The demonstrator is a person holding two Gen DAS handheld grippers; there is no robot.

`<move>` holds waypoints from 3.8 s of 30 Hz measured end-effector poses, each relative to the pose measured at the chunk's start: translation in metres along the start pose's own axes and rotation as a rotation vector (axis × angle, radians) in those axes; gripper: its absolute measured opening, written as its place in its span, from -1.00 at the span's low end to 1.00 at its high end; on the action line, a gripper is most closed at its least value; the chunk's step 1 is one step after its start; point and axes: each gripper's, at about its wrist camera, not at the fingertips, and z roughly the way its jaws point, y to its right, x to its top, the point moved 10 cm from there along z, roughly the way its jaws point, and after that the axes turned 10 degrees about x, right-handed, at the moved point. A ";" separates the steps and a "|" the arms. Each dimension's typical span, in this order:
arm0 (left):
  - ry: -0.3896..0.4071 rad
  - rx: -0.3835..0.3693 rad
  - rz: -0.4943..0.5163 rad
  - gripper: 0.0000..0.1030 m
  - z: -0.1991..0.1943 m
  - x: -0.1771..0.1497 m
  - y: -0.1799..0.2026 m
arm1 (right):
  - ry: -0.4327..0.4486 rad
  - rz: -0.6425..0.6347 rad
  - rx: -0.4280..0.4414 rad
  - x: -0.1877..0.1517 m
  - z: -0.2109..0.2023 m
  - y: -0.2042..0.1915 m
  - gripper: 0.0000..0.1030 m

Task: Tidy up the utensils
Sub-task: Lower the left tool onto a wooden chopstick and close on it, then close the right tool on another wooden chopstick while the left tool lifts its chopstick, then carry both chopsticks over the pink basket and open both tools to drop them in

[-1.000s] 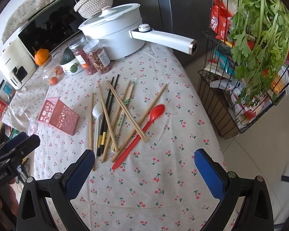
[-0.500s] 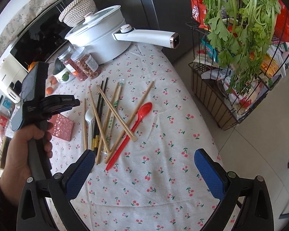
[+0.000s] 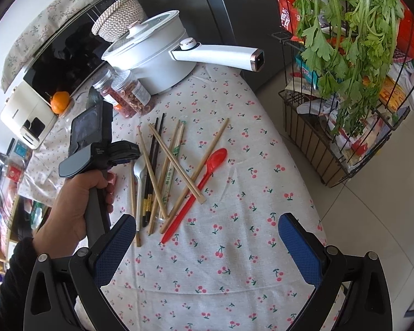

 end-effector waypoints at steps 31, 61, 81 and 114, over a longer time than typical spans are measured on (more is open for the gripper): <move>0.424 -0.444 0.051 -0.88 -0.164 -0.096 -0.142 | -0.103 -0.168 0.118 0.055 0.152 -0.091 -0.23; 0.551 -0.439 -0.034 -0.88 -0.204 -0.088 -0.205 | 0.088 -0.426 0.017 0.073 0.120 -0.163 -0.88; 0.789 -0.374 -0.143 -0.88 -0.266 -0.029 -0.221 | 0.432 -0.507 0.268 0.070 -0.019 -0.273 -0.88; 0.466 -0.344 -0.033 -0.31 -0.146 0.024 -0.171 | 0.166 -0.397 0.294 0.104 0.108 -0.244 -0.78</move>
